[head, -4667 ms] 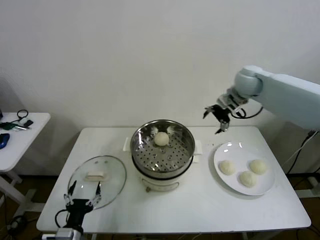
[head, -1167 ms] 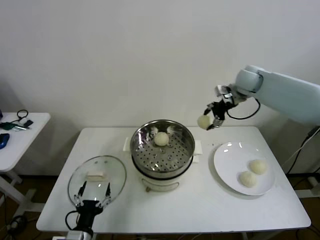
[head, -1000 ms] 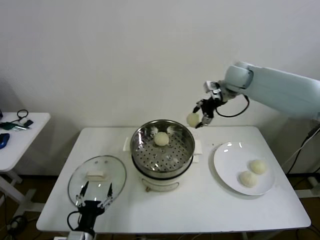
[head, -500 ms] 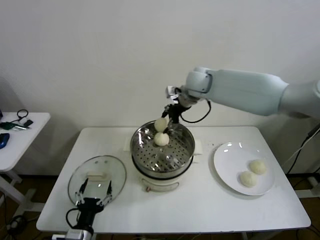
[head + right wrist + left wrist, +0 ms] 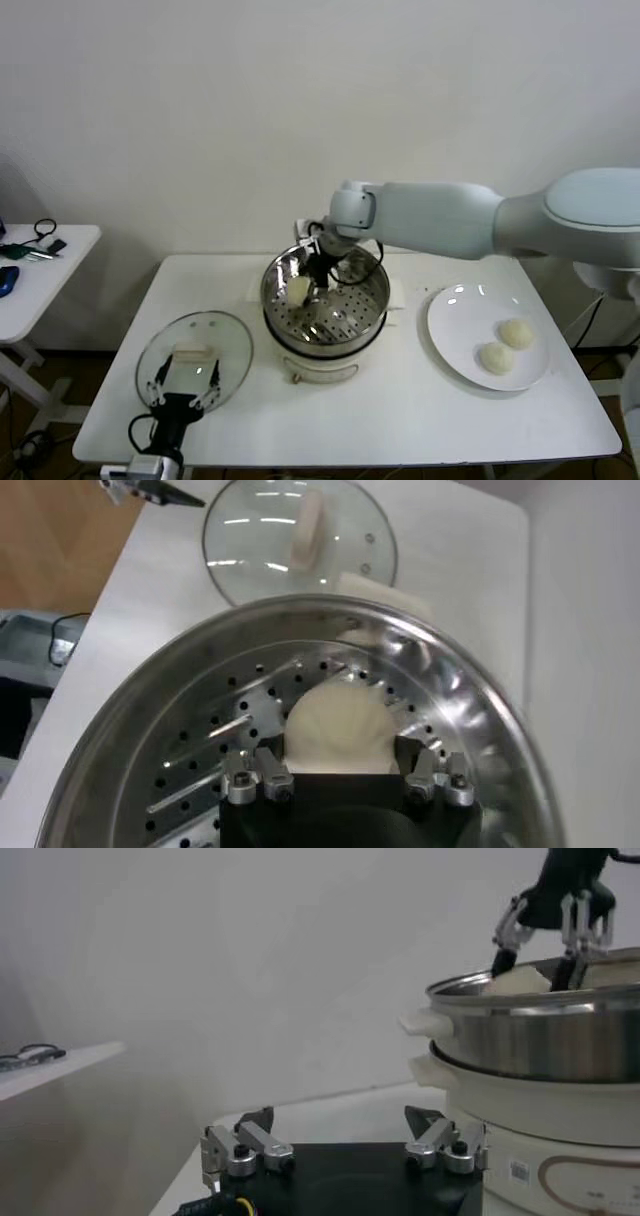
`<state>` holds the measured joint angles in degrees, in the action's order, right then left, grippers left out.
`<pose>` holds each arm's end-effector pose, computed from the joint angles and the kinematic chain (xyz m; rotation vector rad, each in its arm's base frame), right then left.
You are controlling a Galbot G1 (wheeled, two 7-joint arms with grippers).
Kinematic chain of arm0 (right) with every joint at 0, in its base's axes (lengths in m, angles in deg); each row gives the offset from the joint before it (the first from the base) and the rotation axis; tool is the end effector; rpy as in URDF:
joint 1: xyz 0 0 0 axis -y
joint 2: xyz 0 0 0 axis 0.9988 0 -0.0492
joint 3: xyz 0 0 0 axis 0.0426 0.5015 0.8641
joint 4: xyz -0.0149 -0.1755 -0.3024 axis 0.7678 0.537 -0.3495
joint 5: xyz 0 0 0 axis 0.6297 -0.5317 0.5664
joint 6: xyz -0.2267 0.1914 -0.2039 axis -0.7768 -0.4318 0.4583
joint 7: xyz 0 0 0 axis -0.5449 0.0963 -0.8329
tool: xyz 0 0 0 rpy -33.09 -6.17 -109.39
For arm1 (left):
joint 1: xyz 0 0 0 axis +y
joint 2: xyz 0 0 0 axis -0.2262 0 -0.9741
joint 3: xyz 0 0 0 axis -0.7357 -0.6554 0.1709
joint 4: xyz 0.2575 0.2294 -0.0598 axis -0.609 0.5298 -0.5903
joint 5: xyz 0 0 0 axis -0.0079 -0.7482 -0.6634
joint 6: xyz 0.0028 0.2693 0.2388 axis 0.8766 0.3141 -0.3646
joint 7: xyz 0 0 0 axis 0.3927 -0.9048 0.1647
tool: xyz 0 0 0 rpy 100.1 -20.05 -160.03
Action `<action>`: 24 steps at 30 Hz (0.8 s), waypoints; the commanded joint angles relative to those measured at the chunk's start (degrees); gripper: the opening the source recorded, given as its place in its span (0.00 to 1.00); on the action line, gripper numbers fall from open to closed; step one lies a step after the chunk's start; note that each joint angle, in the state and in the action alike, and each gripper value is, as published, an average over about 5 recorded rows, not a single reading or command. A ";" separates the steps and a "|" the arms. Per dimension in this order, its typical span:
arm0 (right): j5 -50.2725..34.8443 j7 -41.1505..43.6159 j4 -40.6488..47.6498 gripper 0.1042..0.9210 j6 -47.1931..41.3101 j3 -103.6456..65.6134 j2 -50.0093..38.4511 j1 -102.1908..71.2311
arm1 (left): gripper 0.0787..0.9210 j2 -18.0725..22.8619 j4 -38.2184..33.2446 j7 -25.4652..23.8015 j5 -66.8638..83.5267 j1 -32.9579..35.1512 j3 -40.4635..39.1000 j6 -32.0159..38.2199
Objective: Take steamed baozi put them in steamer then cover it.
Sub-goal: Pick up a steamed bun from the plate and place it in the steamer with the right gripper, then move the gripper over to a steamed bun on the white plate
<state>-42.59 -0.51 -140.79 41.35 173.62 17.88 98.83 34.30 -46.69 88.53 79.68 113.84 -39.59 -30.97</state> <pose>0.5632 0.1650 -0.1149 1.5831 -1.4400 1.3006 0.1426 0.0569 -0.3540 0.0284 -2.9723 -0.2682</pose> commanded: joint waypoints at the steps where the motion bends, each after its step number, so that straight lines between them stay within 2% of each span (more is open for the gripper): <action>1: 0.09 -0.27 0.75 0.75 -0.45 0.47 1.91 -2.17 | 0.88 0.00 0.23 -0.02 0.06 -0.11 0.01 -0.10; 9: 0.80 0.78 1.23 0.87 -0.42 -0.06 1.91 -2.00 | 0.88 -0.16 0.61 0.04 0.10 -0.44 0.19 -0.01; 17: 2.37 4.09 -0.04 0.88 0.81 -0.27 -1.21 2.79 | 0.88 -0.27 0.86 0.10 0.10 -0.71 0.02 -0.07; 24: 4.04 8.34 -4.93 0.88 2.60 0.21 -10.94 9.75 | 0.88 -0.26 1.15 0.78 0.06 -1.36 -0.12 -0.09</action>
<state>-39.69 4.87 -143.09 43.06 173.54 13.21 103.72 34.06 -45.62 89.07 79.76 112.68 -39.71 -31.02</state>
